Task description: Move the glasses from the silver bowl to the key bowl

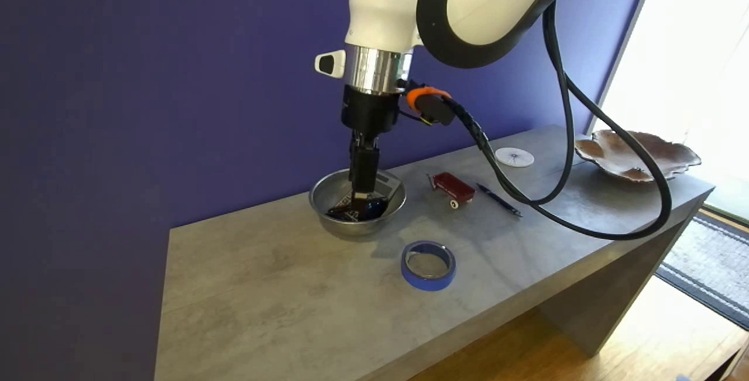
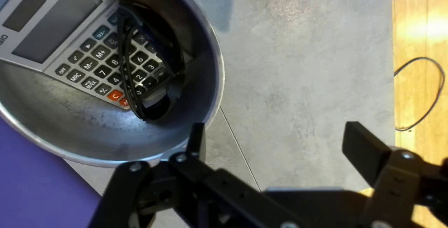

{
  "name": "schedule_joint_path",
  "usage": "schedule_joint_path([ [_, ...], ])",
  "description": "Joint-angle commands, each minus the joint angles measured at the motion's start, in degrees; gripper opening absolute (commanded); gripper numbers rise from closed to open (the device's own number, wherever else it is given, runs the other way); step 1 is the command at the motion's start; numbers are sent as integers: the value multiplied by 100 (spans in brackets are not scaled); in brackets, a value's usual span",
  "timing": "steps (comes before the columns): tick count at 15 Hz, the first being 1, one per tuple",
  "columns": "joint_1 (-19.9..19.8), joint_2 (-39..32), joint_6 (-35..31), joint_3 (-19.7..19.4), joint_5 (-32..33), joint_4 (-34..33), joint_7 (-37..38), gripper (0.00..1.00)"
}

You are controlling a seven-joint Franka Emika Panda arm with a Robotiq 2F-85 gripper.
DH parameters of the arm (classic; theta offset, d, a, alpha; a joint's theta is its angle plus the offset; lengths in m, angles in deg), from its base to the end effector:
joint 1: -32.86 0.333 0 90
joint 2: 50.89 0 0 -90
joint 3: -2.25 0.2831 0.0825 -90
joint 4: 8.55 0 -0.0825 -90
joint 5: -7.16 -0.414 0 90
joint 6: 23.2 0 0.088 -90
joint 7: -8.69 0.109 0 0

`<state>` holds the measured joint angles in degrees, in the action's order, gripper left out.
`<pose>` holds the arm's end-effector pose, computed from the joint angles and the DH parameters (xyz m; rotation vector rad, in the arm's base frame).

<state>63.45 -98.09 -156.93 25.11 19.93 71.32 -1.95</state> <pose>0.4934 0.5652 0.2177 -2.5211 -1.5736 -0.1952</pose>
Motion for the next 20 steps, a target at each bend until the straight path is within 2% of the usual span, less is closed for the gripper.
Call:
schedule_joint_path([
  [1, 137, -191, 8, -255, -125, -237, 5, 100],
  [3, 123, -265, -35, -401, -99, -306, 72, 98],
  [6, 97, -392, 10, -534, -121, -461, 105, 67],
  [9, 134, -502, 131, -618, -95, -561, 109, 47],
  [13, 145, -678, 173, -623, -117, -707, 89, 41],
  [14, 150, -720, 168, -626, -114, -731, 86, 45],
  [16, 152, -808, 194, -611, -131, -815, 65, 47],
  [18, 173, -899, 244, -624, -131, -917, 75, 47],
  [20, 186, -991, 283, -624, -139, -1026, 69, 43],
])
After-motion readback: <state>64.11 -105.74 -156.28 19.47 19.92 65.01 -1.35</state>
